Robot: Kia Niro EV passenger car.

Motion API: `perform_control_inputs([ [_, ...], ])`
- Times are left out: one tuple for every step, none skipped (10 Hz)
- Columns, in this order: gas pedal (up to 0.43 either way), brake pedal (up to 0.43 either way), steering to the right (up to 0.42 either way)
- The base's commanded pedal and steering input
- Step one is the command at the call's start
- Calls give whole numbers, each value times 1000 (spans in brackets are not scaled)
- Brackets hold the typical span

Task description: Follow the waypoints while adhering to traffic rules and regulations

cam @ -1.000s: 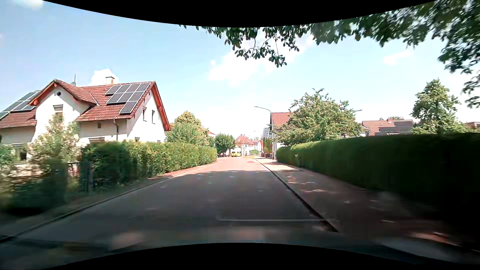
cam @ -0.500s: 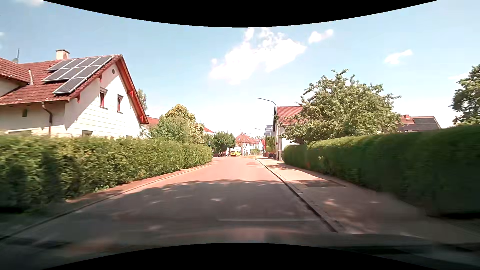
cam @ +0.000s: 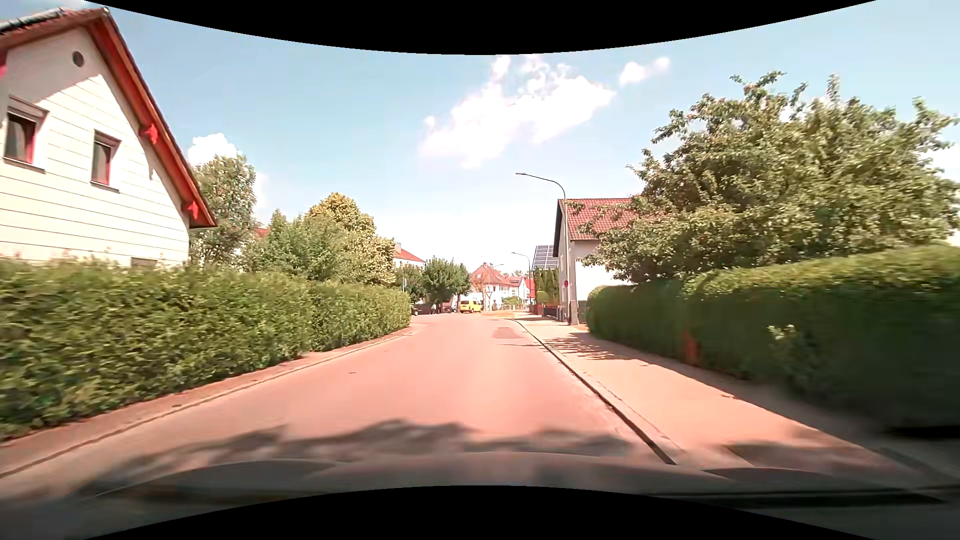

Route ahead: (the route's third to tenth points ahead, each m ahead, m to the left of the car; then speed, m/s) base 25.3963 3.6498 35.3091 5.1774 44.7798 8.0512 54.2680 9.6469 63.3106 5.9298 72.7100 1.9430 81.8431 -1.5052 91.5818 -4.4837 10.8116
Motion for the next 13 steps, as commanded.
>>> perform_control_inputs([
  [28, 0, -4],
  [28, 0, -4],
  [28, 0, -3],
  [20, 0, -3],
  [0, 0, -3],
  [0, 0, -3],
  [0, 0, -3],
  [0, 0, -3],
  [0, 0, -3],
  [0, 0, -3],
  [0, 0, -3],
  [0, 0, -3],
  [0, 0, -3],
])
